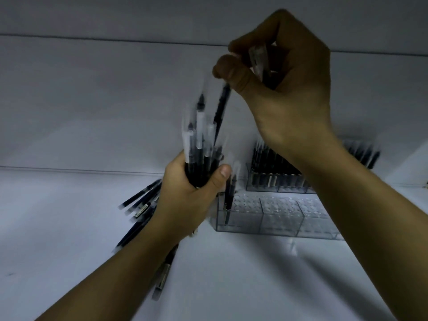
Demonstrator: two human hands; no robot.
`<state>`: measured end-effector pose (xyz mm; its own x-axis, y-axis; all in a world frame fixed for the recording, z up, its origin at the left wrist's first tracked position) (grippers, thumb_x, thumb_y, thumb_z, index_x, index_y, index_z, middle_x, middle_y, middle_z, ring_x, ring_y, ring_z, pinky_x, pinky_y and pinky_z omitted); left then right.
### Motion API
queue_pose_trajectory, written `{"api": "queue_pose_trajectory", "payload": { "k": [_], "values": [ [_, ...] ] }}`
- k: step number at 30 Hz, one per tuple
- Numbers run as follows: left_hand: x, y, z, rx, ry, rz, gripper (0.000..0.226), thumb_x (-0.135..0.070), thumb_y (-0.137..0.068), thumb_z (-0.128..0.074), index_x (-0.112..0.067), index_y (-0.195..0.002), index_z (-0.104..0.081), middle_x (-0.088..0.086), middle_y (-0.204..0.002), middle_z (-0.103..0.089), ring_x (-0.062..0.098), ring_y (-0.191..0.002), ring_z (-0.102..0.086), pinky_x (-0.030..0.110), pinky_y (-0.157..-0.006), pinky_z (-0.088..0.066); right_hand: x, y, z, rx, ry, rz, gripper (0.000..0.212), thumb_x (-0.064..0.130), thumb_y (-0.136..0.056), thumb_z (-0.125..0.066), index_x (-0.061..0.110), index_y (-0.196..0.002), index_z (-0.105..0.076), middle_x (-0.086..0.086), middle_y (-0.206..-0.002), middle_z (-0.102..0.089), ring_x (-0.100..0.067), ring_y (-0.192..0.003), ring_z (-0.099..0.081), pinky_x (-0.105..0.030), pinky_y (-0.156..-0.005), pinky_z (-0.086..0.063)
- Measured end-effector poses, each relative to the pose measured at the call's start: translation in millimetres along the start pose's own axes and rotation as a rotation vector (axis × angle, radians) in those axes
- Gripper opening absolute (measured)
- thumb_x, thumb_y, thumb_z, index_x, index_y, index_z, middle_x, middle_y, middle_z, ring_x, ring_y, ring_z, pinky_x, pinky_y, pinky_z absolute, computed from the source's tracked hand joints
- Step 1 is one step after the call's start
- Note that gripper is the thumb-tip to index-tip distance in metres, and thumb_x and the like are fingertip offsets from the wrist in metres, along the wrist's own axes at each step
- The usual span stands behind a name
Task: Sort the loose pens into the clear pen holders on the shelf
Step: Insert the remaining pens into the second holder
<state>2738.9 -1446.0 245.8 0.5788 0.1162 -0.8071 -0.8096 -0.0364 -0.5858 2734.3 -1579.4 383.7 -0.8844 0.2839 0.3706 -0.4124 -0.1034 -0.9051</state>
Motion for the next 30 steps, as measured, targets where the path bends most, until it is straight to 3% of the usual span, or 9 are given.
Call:
{"api": "queue_pose_trajectory", "payload": {
  "k": [3, 5, 8, 10, 15, 20, 24, 27, 30],
  "values": [
    [12.2, -3.0, 3.2, 0.02, 0.077, 0.06, 0.029, -0.032, -0.083, -0.067, -0.007, -0.097, -0.062, -0.002, -0.062, -0.062, 0.012, -0.056, -0.059, 0.024, -0.055, -0.049, 4.3, -3.0, -3.9, -0.014, 0.083, 0.02, 0.022, 0.027, -0.091, -0.074, 0.012, -0.097, -0.06, 0.008, -0.093, -0.066, -0.005, -0.089, -0.067, -0.023, -0.077, -0.055],
    [24.3, -3.7, 0.9, 0.091, 0.096, 0.112, 0.02, -0.019, -0.089, -0.069, -0.006, -0.102, -0.062, 0.001, -0.071, -0.065, 0.016, -0.064, -0.063, 0.026, -0.062, -0.051, -0.4, -2.5, -10.5, 0.018, 0.128, -0.02, 0.023, 0.029, -0.092, -0.074, 0.013, -0.096, -0.058, 0.005, -0.093, -0.066, -0.004, -0.088, -0.065, -0.018, -0.073, -0.053],
    [42.4, -1.3, -1.9, 0.221, 0.029, 0.205, 0.013, -0.012, -0.087, -0.073, -0.007, -0.097, -0.067, -0.001, -0.085, -0.072, 0.016, -0.082, -0.069, 0.03, -0.077, -0.053, -13.6, 1.7, -17.6, 0.065, 0.159, -0.116, 0.022, 0.031, -0.093, -0.073, 0.019, -0.096, -0.055, 0.006, -0.093, -0.065, -0.003, -0.088, -0.062, -0.017, -0.072, -0.052],
    [47.5, 1.4, -4.6, 0.304, 0.008, 0.249, 0.01, -0.013, -0.088, -0.074, -0.007, -0.093, -0.067, 0.002, -0.084, -0.072, 0.018, -0.081, -0.07, 0.03, -0.077, -0.053, -20.1, 6.0, -18.4, 0.073, 0.159, -0.165, 0.021, 0.033, -0.092, -0.074, 0.022, -0.096, -0.056, 0.014, -0.091, -0.062, 0.003, -0.088, -0.062, -0.012, -0.073, -0.049],
    [35.3, -0.4, -6.6, 0.325, 0.042, 0.21, 0.022, -0.021, -0.093, -0.066, -0.003, -0.084, -0.057, 0.004, -0.061, -0.063, 0.022, -0.053, -0.06, 0.032, -0.055, -0.05, -21.6, 6.2, -2.9, -0.089, 0.139, -0.174, 0.018, 0.033, -0.092, -0.072, 0.028, -0.093, -0.055, 0.014, -0.089, -0.064, -0.003, -0.085, -0.066, -0.022, -0.073, -0.056],
    [30.8, -5.0, 1.4, 0.198, 0.068, 0.179, 0.034, -0.031, -0.09, -0.066, -0.001, -0.082, -0.052, 0.001, -0.058, -0.057, 0.02, -0.048, -0.054, 0.034, -0.052, -0.049, -13.5, -2.2, 30.7, -0.355, 0.039, -0.064, 0.016, 0.03, -0.096, -0.066, 0.019, -0.093, -0.054, -0.002, -0.085, -0.066, -0.015, -0.075, -0.065, -0.031, -0.067, -0.053],
    [35.6, -5.9, 7.3, 0.085, 0.165, 0.216, 0.034, -0.037, -0.087, -0.066, -0.007, -0.083, -0.051, 0.005, -0.06, -0.054, 0.024, -0.049, -0.051, 0.034, -0.051, -0.047, -30.0, 10.8, 16.5, -0.165, 0.001, -0.261, 0.025, 0.025, -0.095, -0.07, 0.002, -0.094, -0.06, -0.006, -0.085, -0.071, -0.006, -0.068, -0.065, -0.02, -0.063, -0.051],
    [39.8, -4.8, 9.7, 0.055, 0.216, 0.291, 0.039, -0.044, -0.085, -0.07, -0.008, -0.096, -0.058, 0.006, -0.068, -0.065, 0.027, -0.06, -0.063, 0.032, -0.053, -0.048, -47.0, 36.5, -7.6, -0.008, 0.048, -0.388, 0.02, 0.025, -0.088, -0.078, 0.018, -0.083, -0.06, 0.003, -0.082, -0.071, -0.007, -0.078, -0.068, -0.019, -0.072, -0.054],
    [31.2, -4.0, 2.9, 0.139, 0.317, 0.25, 0.031, -0.033, -0.092, -0.061, -0.003, -0.097, -0.06, 0.017, -0.081, -0.071, 0.035, -0.071, -0.07, 0.033, -0.057, -0.051, -58.6, 50.8, -17.8, -0.024, -0.054, -0.436, 0.026, 0.022, -0.083, -0.084, 0.023, -0.078, -0.059, 0.007, -0.079, -0.067, -0.007, -0.075, -0.065, -0.02, -0.069, -0.053]
  ]
}}
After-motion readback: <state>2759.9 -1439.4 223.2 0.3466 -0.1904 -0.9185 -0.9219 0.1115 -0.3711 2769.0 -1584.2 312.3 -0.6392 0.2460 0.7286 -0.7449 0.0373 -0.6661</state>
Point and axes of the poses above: each hand's wrist, its own y-axis away from the middle knuckle, its own z-axis out of the back of the hand, x = y × z, the point moved 7 cm from there along -y, towards the middle knuckle
